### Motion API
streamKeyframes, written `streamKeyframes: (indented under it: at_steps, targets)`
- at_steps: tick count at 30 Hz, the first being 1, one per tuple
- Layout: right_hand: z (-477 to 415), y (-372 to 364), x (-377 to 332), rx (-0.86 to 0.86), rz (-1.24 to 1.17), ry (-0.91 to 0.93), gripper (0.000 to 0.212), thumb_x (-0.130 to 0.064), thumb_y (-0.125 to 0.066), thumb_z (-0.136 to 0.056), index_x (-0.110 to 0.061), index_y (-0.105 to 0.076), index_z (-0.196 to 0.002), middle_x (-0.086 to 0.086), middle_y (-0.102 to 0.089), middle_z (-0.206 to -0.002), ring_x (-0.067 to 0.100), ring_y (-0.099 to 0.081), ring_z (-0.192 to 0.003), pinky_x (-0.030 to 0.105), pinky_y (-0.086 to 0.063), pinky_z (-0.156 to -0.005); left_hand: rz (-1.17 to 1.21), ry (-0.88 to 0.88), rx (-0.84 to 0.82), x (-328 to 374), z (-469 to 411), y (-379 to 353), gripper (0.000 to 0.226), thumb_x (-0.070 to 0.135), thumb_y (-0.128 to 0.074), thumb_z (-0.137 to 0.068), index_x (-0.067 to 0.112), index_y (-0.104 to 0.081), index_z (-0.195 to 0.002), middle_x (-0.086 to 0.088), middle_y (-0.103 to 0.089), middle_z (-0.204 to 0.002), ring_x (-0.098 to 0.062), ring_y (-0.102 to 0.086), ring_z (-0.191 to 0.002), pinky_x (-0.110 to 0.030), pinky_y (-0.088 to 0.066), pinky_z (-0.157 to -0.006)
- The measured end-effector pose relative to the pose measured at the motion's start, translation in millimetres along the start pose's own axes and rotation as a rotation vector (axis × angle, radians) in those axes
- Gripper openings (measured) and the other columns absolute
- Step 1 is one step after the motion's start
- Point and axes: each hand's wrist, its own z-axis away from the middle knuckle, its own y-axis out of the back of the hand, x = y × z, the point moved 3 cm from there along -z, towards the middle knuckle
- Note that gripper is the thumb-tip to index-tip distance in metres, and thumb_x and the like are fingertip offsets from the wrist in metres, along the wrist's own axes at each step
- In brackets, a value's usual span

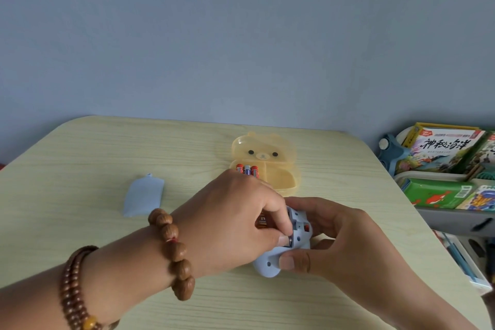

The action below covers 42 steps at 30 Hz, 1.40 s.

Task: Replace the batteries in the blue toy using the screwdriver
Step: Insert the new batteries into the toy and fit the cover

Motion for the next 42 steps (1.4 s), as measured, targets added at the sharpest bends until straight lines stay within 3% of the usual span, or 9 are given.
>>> streamKeyframes:
  at_steps: [5,12,15,19,28,31,35,39,42]
  targets:
    - [2,0,-2,-0.008,-0.032,-0.015,0.071,-0.027,-0.099,-0.052,-0.042,-0.071,-0.115,-0.006,-0.081,-0.101,0.019,-0.077,-0.093,0.049,-0.061,-0.089,0.024,0.082,-0.026,1,-4,2,0.015,0.039,-0.082,-0.075,0.039,-0.075,-0.088,0.026,-0.063,-0.068,0.007,-0.057,-0.066,-0.006,-0.039,-0.057]
    - [2,1,0,-0.036,-0.077,-0.026,0.071,-0.036,-0.098,-0.053,-0.039,-0.07,-0.118,-0.003,-0.08,-0.105,0.023,-0.077,-0.095,0.049,-0.06,-0.091,0.009,0.033,-0.015,-24,15,1,0.083,0.064,-0.085,-0.058,0.047,-0.05,-0.132,0.033,-0.045,-0.129,0.01,-0.043,-0.123,-0.011,-0.039,-0.092]
    - [5,3,-7,-0.09,-0.116,-0.024,0.051,-0.04,-0.09,-0.069,-0.034,-0.071,-0.116,-0.005,-0.08,-0.105,0.015,-0.075,-0.096,0.04,-0.059,-0.092,0.101,0.056,-0.013,-31,19,-3,0.083,0.065,-0.086,-0.057,0.041,-0.057,-0.131,0.033,-0.051,-0.13,0.012,-0.049,-0.122,-0.015,-0.044,-0.096]
    - [5,3,-12,-0.073,-0.227,-0.073,0.026,-0.033,-0.076,-0.084,-0.028,-0.077,-0.109,0.005,-0.08,-0.099,0.01,-0.065,-0.076,0.031,-0.053,-0.074,0.125,0.041,0.03,-33,19,-8,0.083,0.067,-0.085,-0.054,0.039,-0.061,-0.129,0.032,-0.053,-0.128,0.011,-0.05,-0.121,-0.011,-0.042,-0.093]
    - [1,-3,-15,-0.047,-0.192,-0.118,0.027,-0.018,-0.081,-0.08,-0.029,-0.078,-0.104,0.003,-0.081,-0.094,0.019,-0.068,-0.076,0.032,-0.05,-0.068,0.129,0.046,0.05,-35,19,-8,0.081,0.06,-0.091,-0.052,0.038,-0.064,-0.125,0.031,-0.053,-0.129,0.01,-0.049,-0.121,-0.006,-0.039,-0.088]
    - [0,-4,-14,0.008,-0.157,-0.131,0.024,-0.015,-0.082,-0.08,-0.024,-0.078,-0.102,0.004,-0.082,-0.089,0.035,-0.072,-0.08,0.039,-0.052,-0.069,0.111,0.034,0.058,-33,20,-8,0.08,0.057,-0.092,-0.051,0.039,-0.065,-0.123,0.033,-0.051,-0.129,0.01,-0.049,-0.121,-0.002,-0.037,-0.086]
    - [2,-4,-14,-0.006,-0.136,-0.131,0.016,-0.018,-0.079,-0.082,-0.03,-0.08,-0.093,0.003,-0.082,-0.087,0.038,-0.074,-0.09,0.053,-0.057,-0.085,0.103,0.011,0.066,-27,22,-8,0.078,0.056,-0.092,-0.051,0.041,-0.065,-0.123,0.036,-0.048,-0.13,0.013,-0.048,-0.12,-0.002,-0.039,-0.087]
    - [4,-1,-18,-0.074,-0.192,-0.098,0.028,-0.042,-0.076,-0.077,-0.032,-0.079,-0.103,0.006,-0.081,-0.095,0.036,-0.071,-0.086,0.047,-0.052,-0.082,0.12,0.01,0.066,-28,23,-9,0.078,0.057,-0.091,-0.054,0.04,-0.064,-0.125,0.034,-0.049,-0.13,0.013,-0.047,-0.121,0.001,-0.037,-0.088]
    - [3,1,-19,-0.16,-0.193,-0.102,0.03,-0.045,-0.075,-0.085,-0.031,-0.077,-0.112,0.01,-0.079,-0.105,0.043,-0.066,-0.097,0.06,-0.048,-0.096,0.147,0.017,0.065,-32,23,-10,0.078,0.058,-0.091,-0.054,0.039,-0.064,-0.125,0.033,-0.05,-0.13,0.011,-0.049,-0.121,-0.004,-0.04,-0.089]
